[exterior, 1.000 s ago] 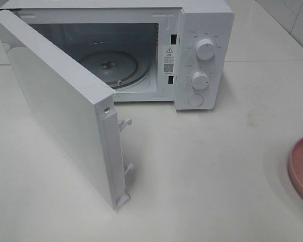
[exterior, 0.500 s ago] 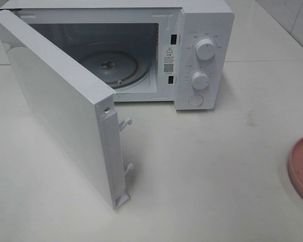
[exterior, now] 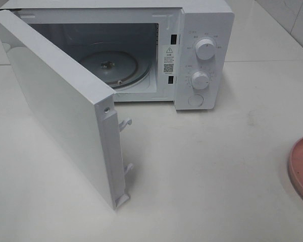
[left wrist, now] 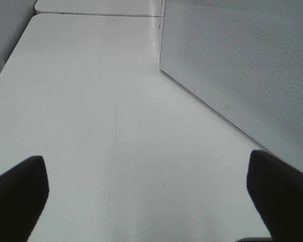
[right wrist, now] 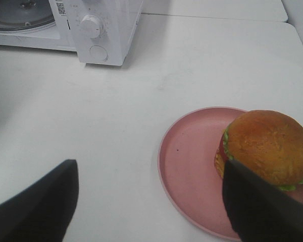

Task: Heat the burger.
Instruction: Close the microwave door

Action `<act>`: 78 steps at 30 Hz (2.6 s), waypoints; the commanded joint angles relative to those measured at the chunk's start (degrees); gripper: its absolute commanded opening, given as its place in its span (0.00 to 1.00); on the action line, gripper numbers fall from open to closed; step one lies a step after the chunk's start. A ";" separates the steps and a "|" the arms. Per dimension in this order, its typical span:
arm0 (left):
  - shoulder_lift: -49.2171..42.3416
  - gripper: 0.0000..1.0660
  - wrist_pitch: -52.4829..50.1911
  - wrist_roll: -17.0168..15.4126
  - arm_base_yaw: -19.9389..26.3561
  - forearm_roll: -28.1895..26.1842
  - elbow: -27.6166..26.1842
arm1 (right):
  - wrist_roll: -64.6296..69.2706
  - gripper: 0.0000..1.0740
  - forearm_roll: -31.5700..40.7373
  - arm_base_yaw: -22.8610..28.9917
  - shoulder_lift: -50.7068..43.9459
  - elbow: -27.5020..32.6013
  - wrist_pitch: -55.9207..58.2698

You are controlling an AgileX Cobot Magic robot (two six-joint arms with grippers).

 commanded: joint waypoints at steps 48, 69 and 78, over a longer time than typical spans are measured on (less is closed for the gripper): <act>-0.29 0.94 -0.74 -0.46 0.17 -0.23 0.29 | -0.17 0.70 0.17 -0.52 -1.60 0.23 -0.74; 15.41 0.23 -10.94 -0.57 0.17 0.11 -2.92 | -0.17 0.70 0.17 -0.52 -1.60 0.23 -0.74; 30.08 0.00 -36.21 3.72 0.17 -4.47 3.67 | -0.17 0.70 0.17 -0.52 -1.60 0.23 -0.74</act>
